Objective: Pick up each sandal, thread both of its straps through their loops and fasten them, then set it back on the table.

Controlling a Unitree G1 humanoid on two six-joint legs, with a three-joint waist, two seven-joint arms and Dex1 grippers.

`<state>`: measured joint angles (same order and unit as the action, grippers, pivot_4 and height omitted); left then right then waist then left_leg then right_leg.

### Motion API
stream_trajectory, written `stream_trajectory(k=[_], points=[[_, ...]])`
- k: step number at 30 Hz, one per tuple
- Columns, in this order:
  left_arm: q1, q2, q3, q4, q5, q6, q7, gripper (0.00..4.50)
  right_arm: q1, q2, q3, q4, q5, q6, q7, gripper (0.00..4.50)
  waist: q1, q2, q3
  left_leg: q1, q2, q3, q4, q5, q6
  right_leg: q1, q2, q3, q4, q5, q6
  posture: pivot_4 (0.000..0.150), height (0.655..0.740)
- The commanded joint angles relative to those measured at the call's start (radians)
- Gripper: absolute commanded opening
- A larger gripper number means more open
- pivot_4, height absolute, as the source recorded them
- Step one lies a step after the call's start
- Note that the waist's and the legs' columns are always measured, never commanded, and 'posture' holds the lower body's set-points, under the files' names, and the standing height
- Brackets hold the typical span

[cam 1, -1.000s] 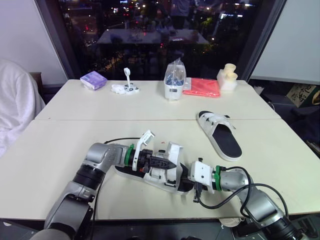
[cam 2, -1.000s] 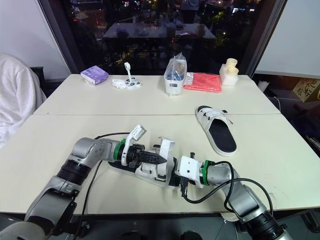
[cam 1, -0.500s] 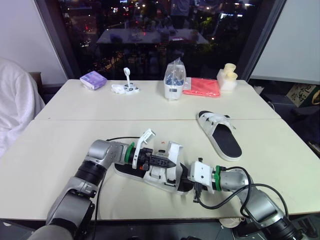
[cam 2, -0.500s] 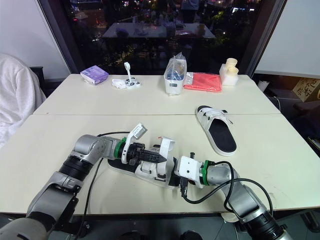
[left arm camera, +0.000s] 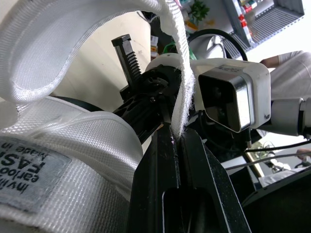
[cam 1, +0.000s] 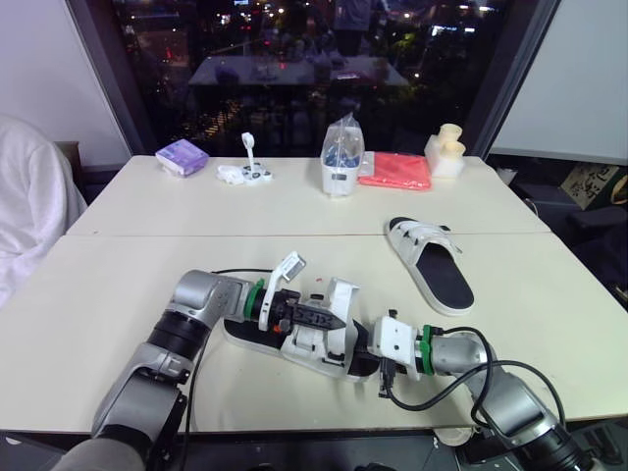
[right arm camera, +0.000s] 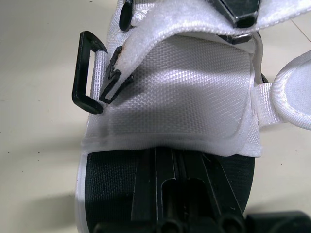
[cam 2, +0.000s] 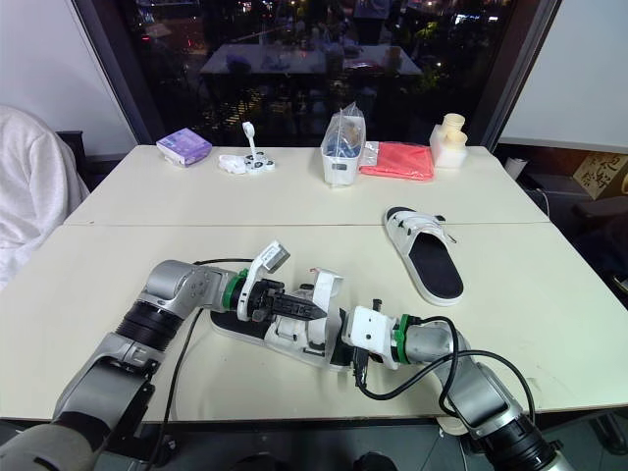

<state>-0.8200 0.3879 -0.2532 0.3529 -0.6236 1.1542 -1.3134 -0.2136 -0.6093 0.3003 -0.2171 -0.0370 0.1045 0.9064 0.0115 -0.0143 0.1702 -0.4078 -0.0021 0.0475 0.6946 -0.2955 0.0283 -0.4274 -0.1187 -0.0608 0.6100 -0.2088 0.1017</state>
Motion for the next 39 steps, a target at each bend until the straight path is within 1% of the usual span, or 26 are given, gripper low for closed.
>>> stream_trajectory(k=[1, 12, 23, 39], points=[[-0.020, -0.002, 0.023, -0.004, -0.021, 0.008, -0.014, 0.04, 0.025, -0.008, 0.037, 0.019, -0.023, 0.025, 0.012, 0.00, 0.000, 0.000, 0.000, 0.000, 0.000, 0.000, 0.000, 0.000, 0.000, 0.000, 0.000, 0.000, 0.000, 0.000, 0.000, 0.150, 0.7400], [-0.035, -0.030, 0.064, 0.016, -0.030, 0.026, 0.013, 0.04, 0.026, -0.009, 0.038, 0.025, -0.027, 0.018, 0.012, 0.00, 0.000, 0.000, 0.000, 0.000, 0.000, 0.000, 0.000, 0.000, 0.000, 0.000, 0.000, 0.000, 0.000, 0.000, 0.000, 0.150, 0.7400], [-0.014, -0.012, 0.042, -0.020, -0.038, 0.044, -0.006, 0.04, 0.027, -0.009, 0.039, 0.024, -0.027, 0.018, 0.012, 0.00, 0.000, 0.000, 0.000, 0.000, 0.000, 0.000, 0.000, 0.000, 0.000, 0.000, 0.000, 0.000, 0.000, 0.000, 0.000, 0.150, 0.7400], [0.012, -0.005, -0.002, -0.036, -0.020, 0.001, -0.019, 0.04, 0.033, -0.010, 0.036, 0.020, -0.026, 0.021, 0.008, 0.00, 0.000, 0.000, 0.000, 0.000, 0.000, 0.000, 0.000, 0.000, 0.000, 0.000, 0.000, 0.000, 0.000, 0.000, 0.000, 0.150, 0.7400]])
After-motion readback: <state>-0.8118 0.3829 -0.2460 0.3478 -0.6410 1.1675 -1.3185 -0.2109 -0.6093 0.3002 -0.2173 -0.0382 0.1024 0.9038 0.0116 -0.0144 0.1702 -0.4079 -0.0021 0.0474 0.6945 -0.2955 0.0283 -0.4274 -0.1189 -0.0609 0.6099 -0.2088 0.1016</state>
